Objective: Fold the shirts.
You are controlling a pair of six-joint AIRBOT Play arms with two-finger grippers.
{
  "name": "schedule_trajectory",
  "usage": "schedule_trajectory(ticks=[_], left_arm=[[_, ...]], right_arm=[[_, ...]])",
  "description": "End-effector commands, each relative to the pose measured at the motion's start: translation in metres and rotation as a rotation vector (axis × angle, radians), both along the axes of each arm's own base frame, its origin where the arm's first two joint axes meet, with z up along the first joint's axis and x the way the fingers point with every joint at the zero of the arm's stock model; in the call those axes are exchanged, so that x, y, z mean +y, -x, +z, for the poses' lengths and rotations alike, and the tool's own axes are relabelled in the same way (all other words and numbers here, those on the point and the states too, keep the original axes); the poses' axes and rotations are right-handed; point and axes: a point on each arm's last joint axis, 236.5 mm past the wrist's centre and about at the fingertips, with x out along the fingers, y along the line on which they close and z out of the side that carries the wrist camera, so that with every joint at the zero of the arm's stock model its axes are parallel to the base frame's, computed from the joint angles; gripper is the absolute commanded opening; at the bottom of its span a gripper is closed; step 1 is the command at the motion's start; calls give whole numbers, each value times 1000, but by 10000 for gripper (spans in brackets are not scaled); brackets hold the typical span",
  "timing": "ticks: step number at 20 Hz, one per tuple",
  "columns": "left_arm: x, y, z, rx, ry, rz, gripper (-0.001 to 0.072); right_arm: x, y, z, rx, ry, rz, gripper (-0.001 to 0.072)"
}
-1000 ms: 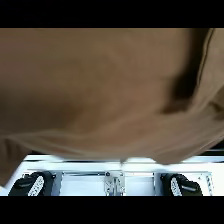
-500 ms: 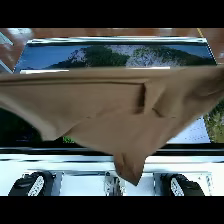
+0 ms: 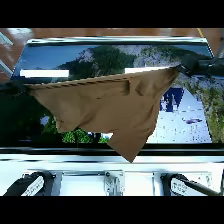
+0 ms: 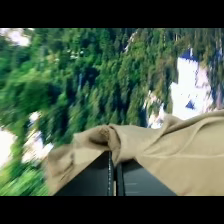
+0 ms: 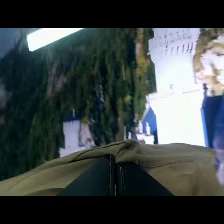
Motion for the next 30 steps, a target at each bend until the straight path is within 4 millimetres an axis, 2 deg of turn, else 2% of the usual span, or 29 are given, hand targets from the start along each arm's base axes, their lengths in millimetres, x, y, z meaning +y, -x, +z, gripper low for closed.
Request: schedule_trajectory(ticks=[1,3,4,5,6,7,8,10,11,13,15,18,20,22,26,27,28,30], left_arm=[[-15,-56,-62,73,209,53,39],[-22,-66,-108,178,273,64,39],[-24,-66,-128,230,291,65,68],[-23,-63,-140,269,294,55,312],[-20,-58,-145,294,269,3,720],[-9,-46,-147,334,229,-40,720],[9,-30,-150,395,175,-52,720],[48,14,-156,555,73,-61,711],[56,36,-160,624,48,-83,704],[47,67,-172,673,59,-137,704],[22,84,-193,657,111,-149,706],[-15,113,-233,694,180,-161,708],[-35,120,-250,684,209,-174,708],[-48,118,-257,658,208,-185,707],[-56,99,-261,582,151,-186,702],[-55,96,-261,569,145,-177,641],[-54,92,-262,557,139,-169,636],[-52,88,-262,540,131,-158,574]], right_arm=[[24,-41,-69,71,-82,-17,53],[47,-47,-108,133,-79,15,54],[55,-48,-121,152,-80,25,96],[57,-51,-127,152,-77,22,320],[58,-50,-128,155,-74,32,558],[53,-43,-123,159,-51,61,593],[46,-34,-119,168,-19,89,593],[15,-2,-116,245,83,131,591],[0,18,-119,311,126,146,591],[-24,62,-134,481,186,189,591],[-28,91,-150,595,173,220,591],[-13,103,-166,633,118,237,591],[-1,99,-169,614,92,242,591],[5,94,-170,591,105,253,591],[4,90,-169,574,102,244,591],[5,90,-169,576,100,245,590],[5,91,-169,577,100,245,591],[5,92,-169,581,99,248,591]])
